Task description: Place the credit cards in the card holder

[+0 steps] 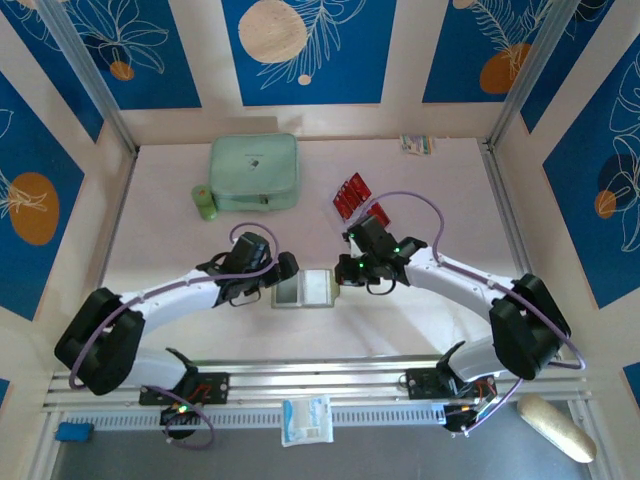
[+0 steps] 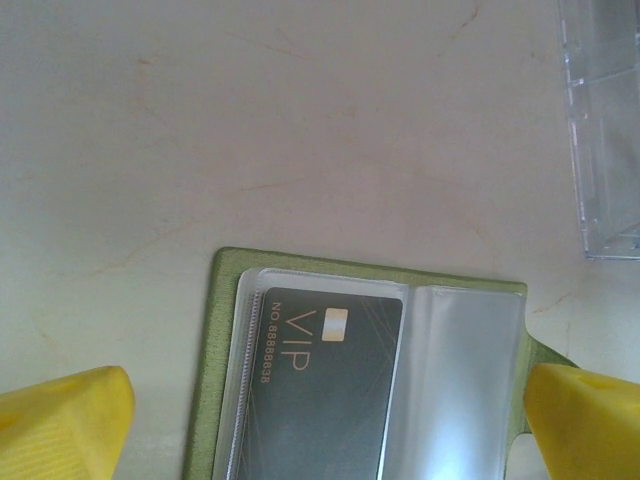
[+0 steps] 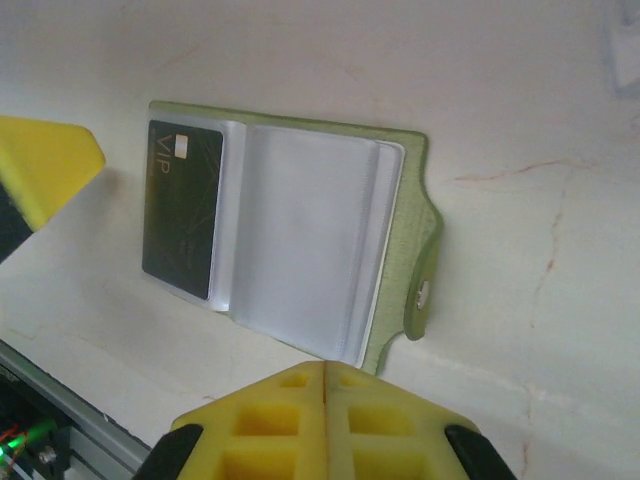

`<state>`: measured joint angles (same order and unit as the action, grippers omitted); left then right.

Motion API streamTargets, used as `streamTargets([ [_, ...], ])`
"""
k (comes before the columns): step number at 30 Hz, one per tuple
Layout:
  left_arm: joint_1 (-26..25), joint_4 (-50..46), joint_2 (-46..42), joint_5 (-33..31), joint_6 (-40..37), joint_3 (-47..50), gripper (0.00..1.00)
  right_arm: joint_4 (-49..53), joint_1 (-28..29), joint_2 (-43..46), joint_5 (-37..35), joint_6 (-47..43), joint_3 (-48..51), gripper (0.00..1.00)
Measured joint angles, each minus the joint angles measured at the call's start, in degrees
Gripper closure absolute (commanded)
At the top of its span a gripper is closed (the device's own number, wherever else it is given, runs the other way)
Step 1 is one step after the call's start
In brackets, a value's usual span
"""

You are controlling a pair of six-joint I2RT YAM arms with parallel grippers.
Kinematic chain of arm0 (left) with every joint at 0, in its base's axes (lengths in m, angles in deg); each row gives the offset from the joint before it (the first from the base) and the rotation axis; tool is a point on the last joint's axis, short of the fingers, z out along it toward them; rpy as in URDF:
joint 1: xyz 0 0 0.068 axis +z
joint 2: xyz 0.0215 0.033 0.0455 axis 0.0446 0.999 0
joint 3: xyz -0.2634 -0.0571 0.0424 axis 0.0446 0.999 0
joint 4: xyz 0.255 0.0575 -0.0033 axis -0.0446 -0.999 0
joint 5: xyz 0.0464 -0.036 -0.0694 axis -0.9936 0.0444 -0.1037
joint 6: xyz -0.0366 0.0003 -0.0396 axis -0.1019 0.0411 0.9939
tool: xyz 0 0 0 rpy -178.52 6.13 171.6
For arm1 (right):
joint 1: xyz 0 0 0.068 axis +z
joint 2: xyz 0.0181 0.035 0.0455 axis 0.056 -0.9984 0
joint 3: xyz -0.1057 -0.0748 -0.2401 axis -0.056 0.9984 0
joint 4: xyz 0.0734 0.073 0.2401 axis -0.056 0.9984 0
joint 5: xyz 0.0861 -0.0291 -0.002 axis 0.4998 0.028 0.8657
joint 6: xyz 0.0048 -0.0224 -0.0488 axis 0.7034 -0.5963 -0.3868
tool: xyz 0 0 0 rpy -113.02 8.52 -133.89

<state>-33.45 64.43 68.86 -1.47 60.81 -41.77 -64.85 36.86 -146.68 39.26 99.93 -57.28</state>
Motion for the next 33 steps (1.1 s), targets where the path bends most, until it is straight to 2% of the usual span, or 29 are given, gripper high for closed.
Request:
streamTargets([
  [15,0.0,0.35,2.4,1.36,0.0,-0.76,0.0,-6.29,3.85,-12.55,2.12,1.66,-4.13,1.0],
  [25,0.0,0.42,2.4,2.16,-0.02,-0.81,0.0,-9.11,3.37,-17.03,2.47,1.9,-1.68,1.0],
  [33,0.0,1.2,3.67,3.02,-0.46,-1.51,0.0,-11.41,2.97,-17.09,3.5,2.29,-0.81,1.0],
])
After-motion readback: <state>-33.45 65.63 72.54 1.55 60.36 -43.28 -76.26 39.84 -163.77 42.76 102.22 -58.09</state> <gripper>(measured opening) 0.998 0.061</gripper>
